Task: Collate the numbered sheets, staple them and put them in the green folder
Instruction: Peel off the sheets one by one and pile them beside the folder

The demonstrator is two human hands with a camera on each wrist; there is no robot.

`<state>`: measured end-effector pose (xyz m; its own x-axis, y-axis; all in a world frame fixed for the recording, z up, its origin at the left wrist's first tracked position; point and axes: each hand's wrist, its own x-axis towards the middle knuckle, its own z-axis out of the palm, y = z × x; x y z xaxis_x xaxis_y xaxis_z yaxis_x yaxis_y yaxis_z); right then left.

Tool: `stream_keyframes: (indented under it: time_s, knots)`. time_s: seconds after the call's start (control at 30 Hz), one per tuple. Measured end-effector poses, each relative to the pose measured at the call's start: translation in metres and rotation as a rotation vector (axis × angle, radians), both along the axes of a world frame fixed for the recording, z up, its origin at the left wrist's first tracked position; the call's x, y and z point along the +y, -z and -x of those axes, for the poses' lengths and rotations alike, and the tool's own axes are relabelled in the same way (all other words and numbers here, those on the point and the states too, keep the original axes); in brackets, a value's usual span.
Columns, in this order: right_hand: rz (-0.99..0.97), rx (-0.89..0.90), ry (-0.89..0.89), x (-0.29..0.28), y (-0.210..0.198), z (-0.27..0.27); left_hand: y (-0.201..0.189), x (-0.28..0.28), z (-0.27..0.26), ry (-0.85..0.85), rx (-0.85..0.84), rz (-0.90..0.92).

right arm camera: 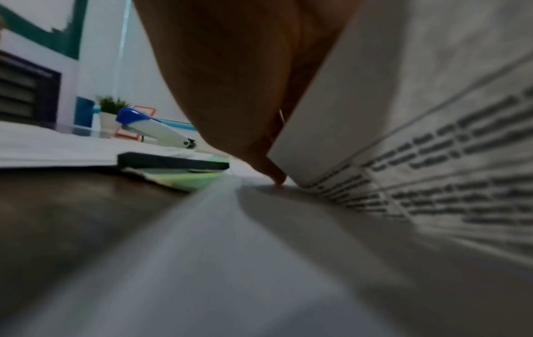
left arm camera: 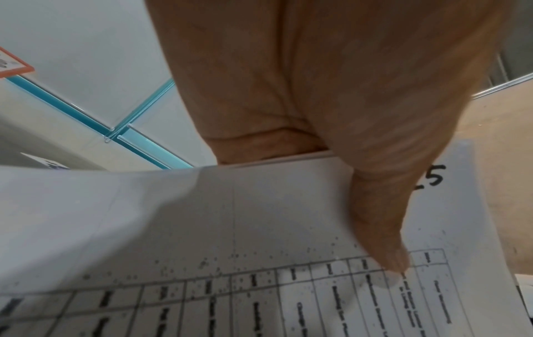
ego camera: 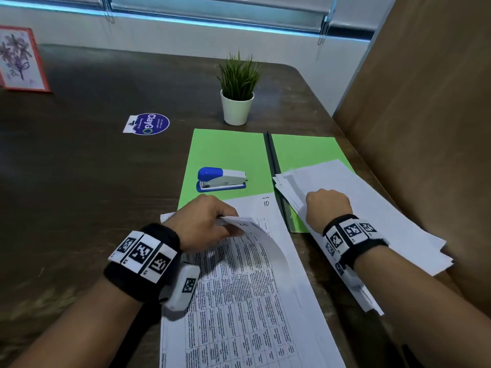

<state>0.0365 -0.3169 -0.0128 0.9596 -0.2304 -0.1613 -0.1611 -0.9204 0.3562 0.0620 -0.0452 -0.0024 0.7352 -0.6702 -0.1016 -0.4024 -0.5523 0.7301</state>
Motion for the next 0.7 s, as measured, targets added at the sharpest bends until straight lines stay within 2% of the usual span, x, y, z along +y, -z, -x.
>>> stream_keyframes:
  time_s: [0.1, 0.2, 0.27, 0.37, 0.47, 0.57, 0.7]
  knots:
    - [-0.042, 0.003, 0.05, 0.005, 0.003, -0.002, -0.001, 0.0, 0.0, 0.001, -0.001, -0.001]
    - [-0.118, -0.117, 0.046, 0.02, -0.007, -0.01, 0.001, 0.0, 0.0, 0.002, 0.005, -0.007]
    - [-0.248, -0.209, -0.053, 0.034, -0.011, -0.017, 0.002, 0.001, 0.0, 0.004, 0.002, -0.005]
    - [-0.49, -0.152, -0.155, 0.055, -0.006, -0.025, 0.002, 0.002, 0.0, 0.011, -0.011, 0.0]
    - [-0.558, -0.03, -0.106, 0.063, 0.0, -0.027, 0.001, 0.001, 0.0, 0.014, -0.015, 0.008]
    - [-0.602, -0.062, -0.07, 0.063, 0.0, -0.025, 0.0, 0.001, 0.0, 0.009, -0.031, 0.01]
    - [-0.91, -0.12, 0.044, 0.056, 0.001, -0.017, 0.0, 0.002, 0.0, -0.002, -0.043, 0.004]
